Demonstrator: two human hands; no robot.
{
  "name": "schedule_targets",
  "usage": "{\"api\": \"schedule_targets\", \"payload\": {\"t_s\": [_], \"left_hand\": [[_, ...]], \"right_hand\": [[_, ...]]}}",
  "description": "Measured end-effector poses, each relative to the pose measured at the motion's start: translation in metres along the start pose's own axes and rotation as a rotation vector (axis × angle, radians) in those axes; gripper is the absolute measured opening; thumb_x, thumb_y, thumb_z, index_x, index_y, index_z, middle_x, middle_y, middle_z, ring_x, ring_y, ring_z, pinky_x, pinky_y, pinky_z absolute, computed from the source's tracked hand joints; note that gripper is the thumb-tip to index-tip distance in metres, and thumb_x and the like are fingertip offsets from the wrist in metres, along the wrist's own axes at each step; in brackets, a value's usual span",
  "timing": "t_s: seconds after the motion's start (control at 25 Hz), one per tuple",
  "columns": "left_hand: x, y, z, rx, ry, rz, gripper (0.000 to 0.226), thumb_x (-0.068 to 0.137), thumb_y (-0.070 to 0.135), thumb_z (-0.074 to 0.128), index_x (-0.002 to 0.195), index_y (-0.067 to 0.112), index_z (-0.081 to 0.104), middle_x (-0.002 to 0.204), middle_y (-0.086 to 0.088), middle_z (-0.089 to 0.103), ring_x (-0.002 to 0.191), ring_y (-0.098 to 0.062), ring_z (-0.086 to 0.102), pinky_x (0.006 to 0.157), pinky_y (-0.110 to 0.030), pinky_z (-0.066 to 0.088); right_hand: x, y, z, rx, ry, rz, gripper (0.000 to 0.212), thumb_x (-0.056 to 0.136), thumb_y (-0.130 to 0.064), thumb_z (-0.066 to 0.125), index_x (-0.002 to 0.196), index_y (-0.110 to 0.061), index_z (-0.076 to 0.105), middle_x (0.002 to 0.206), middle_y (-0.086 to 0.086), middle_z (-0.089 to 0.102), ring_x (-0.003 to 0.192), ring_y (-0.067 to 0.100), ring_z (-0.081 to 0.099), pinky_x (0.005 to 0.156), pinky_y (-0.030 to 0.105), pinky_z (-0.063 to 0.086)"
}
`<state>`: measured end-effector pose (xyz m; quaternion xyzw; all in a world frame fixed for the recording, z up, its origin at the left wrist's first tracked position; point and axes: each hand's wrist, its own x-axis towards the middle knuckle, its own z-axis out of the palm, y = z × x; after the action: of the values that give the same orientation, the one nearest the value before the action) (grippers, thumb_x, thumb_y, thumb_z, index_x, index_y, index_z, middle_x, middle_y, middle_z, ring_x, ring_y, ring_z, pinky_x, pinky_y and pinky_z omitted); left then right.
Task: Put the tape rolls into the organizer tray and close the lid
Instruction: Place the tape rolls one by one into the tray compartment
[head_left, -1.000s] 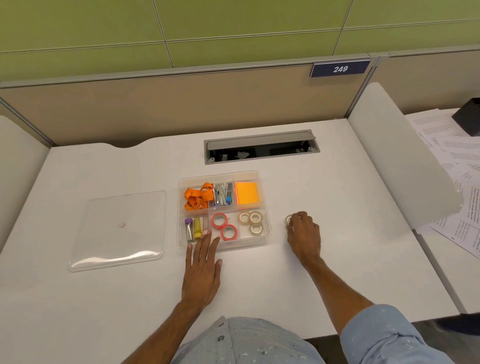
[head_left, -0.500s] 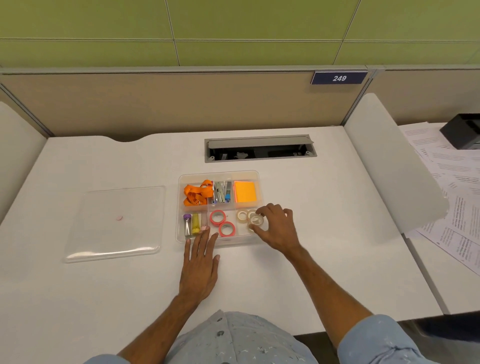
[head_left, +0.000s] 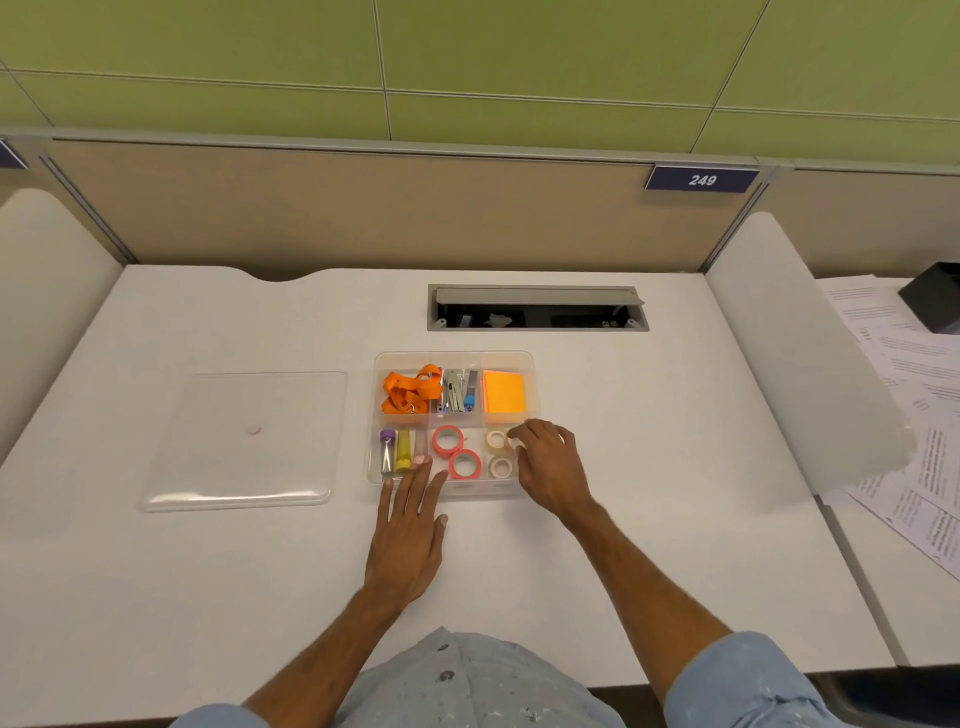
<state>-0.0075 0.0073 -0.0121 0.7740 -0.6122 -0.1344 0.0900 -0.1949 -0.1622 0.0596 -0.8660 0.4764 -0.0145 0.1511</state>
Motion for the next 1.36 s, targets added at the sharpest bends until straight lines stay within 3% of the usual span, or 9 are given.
{"api": "schedule_targets", "payload": {"t_s": [0.2,0.36,0.56,0.72,0.92,1.04,1.2,1.36], "left_hand": [[0.000,-0.001,-0.001,-0.006,-0.002,0.003,0.067,0.106,0.053,0.022,0.168,0.027,0.023,0.179,-0.003,0.016,0.167,-0.027,0.013,0.136,-0.058,0.014],[0.000,-0.001,0.000,-0.005,-0.022,0.003,0.065,0.107,0.051,0.029,0.168,0.028,0.022,0.179,-0.003,0.013,0.167,-0.027,0.011,0.136,-0.058,0.013],[0.002,-0.003,0.002,0.012,-0.053,-0.004,0.065,0.110,0.050,0.034,0.169,0.030,0.013,0.180,0.000,0.004,0.168,-0.024,0.002,0.137,-0.057,0.007],[0.001,-0.003,0.002,-0.012,-0.035,0.003,0.065,0.109,0.047,0.041,0.168,0.027,0.021,0.179,-0.003,0.012,0.167,-0.027,0.010,0.136,-0.059,0.012],[0.002,-0.005,0.003,0.001,-0.049,-0.001,0.065,0.110,0.049,0.033,0.169,0.030,0.013,0.180,0.000,0.004,0.168,-0.023,0.003,0.137,-0.056,0.007],[0.002,-0.004,0.003,-0.003,-0.035,0.003,0.065,0.110,0.048,0.036,0.169,0.029,0.015,0.180,-0.001,0.006,0.167,-0.025,0.005,0.137,-0.057,0.008],[0.002,-0.005,0.004,-0.003,-0.022,0.007,0.064,0.111,0.046,0.037,0.169,0.029,0.014,0.180,0.000,0.004,0.168,-0.023,0.004,0.138,-0.054,0.004],[0.001,-0.005,0.004,-0.003,-0.017,0.014,0.064,0.111,0.045,0.036,0.169,0.029,0.014,0.180,0.000,0.005,0.168,-0.023,0.004,0.137,-0.055,0.008]], "right_hand": [[0.009,-0.008,0.005,-0.183,-0.168,-0.120,0.047,0.112,-0.036,0.048,0.157,-0.021,0.046,0.170,-0.003,0.039,0.168,0.021,0.017,0.139,0.050,0.009],[0.011,-0.010,0.012,-0.306,-0.236,-0.185,0.055,0.111,-0.038,0.048,0.162,-0.020,0.040,0.174,0.000,0.034,0.169,0.027,0.008,0.138,0.057,0.002],[0.015,-0.010,0.014,-0.307,-0.259,-0.202,0.056,0.112,-0.036,0.046,0.164,-0.020,0.036,0.176,0.000,0.030,0.170,0.027,0.007,0.138,0.055,0.000],[0.018,-0.011,0.014,-0.315,-0.268,-0.198,0.061,0.112,-0.039,0.046,0.167,-0.020,0.030,0.178,0.001,0.025,0.170,0.027,0.007,0.138,0.055,0.000],[0.018,-0.011,0.013,-0.288,-0.259,-0.189,0.058,0.112,-0.035,0.047,0.166,-0.019,0.033,0.177,0.001,0.028,0.169,0.025,0.009,0.139,0.054,0.001],[0.019,-0.015,0.010,-0.168,-0.210,-0.139,0.054,0.110,-0.032,0.054,0.161,-0.020,0.044,0.172,-0.001,0.039,0.167,0.022,0.021,0.139,0.048,0.011],[0.019,-0.007,0.002,-0.046,0.045,0.091,0.037,0.105,-0.025,0.057,0.142,-0.024,0.063,0.150,-0.005,0.063,0.153,0.018,0.042,0.129,0.039,0.032],[0.017,0.002,-0.002,-0.165,-0.085,0.128,0.045,0.105,-0.042,0.058,0.147,-0.027,0.056,0.156,-0.006,0.059,0.164,0.021,0.026,0.136,0.052,0.015]]}}
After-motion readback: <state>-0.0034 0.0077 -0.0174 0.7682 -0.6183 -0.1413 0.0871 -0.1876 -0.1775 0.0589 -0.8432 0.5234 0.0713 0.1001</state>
